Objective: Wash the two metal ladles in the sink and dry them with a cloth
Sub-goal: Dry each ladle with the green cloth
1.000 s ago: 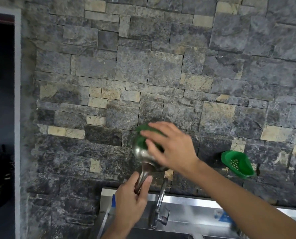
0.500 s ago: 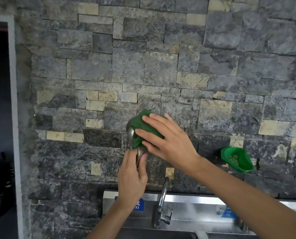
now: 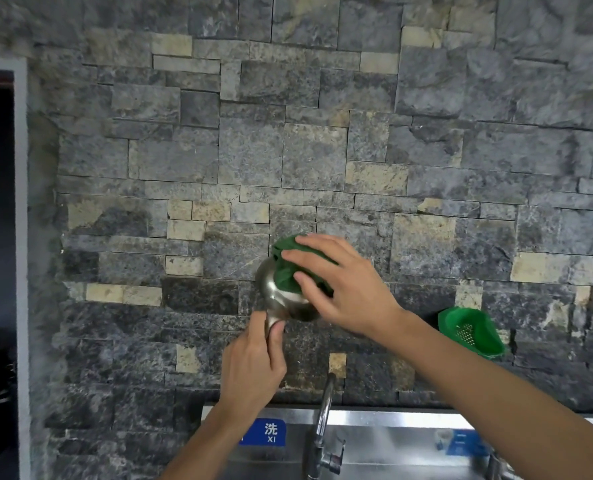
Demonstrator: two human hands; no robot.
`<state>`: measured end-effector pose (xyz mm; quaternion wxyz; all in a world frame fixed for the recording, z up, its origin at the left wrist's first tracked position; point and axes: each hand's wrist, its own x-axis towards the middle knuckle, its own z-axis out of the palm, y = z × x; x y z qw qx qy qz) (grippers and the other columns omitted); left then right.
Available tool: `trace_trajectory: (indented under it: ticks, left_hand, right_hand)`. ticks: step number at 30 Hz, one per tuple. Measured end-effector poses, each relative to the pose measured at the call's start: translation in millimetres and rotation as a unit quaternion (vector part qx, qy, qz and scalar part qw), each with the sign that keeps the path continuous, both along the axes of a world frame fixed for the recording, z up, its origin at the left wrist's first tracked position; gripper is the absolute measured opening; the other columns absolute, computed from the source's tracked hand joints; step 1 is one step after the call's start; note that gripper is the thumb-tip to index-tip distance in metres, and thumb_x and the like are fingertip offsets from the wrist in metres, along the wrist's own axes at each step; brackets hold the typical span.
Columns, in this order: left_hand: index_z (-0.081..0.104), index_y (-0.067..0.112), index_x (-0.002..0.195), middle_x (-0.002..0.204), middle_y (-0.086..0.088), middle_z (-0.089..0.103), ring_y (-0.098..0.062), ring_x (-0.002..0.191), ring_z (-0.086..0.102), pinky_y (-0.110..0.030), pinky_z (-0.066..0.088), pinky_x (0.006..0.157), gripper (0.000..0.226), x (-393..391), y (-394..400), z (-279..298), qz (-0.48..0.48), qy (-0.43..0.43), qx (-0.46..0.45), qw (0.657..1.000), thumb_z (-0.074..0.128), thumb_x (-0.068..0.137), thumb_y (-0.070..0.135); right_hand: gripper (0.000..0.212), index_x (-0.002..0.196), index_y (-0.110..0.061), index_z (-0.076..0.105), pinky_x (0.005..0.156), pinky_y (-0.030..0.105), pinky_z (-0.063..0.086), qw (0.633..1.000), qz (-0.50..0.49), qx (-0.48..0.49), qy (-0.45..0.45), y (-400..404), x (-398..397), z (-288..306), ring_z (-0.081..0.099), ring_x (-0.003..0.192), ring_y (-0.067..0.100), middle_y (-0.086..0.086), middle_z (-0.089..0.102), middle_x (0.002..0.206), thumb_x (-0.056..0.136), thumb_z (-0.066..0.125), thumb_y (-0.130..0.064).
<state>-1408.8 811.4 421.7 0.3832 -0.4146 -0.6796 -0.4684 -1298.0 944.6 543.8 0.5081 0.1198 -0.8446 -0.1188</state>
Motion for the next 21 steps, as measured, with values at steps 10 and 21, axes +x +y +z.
trace_trajectory:
  ticks: [10, 21]
  left_hand:
    - [0.041, 0.018, 0.112, 0.066, 0.007, 0.06, -0.005, 0.044, 0.055, -0.015, 0.037, 0.039, 0.027, -4, 0, 1, -0.046, -0.005, 0.034, 0.998, 0.035, 0.1, 0.041]
    - [0.047, 0.016, 0.094, 0.05, 0.008, 0.042, -0.007, 0.035, 0.037, -0.023, 0.027, 0.034, 0.044, -21, -17, -7, -0.011, -0.01, 0.06, 0.998, 0.019, 0.107, 0.048]
  right_hand:
    - [0.036, 0.133, -0.021, 0.068, 0.114, 0.043, 0.043, 0.998, -0.022, 0.061, 0.017, -1, 0, -8, 0.053, 0.135, 0.024, 0.006, 0.062, 0.14, 0.104, 0.052, -0.037]
    - [0.031, 0.126, -0.014, 0.072, 0.11, 0.045, 0.047, 0.99, 0.138, 0.007, 0.013, -7, 2, -6, 0.057, 0.131, 0.022, 0.007, 0.064, 0.137, 0.101, 0.058, -0.026]
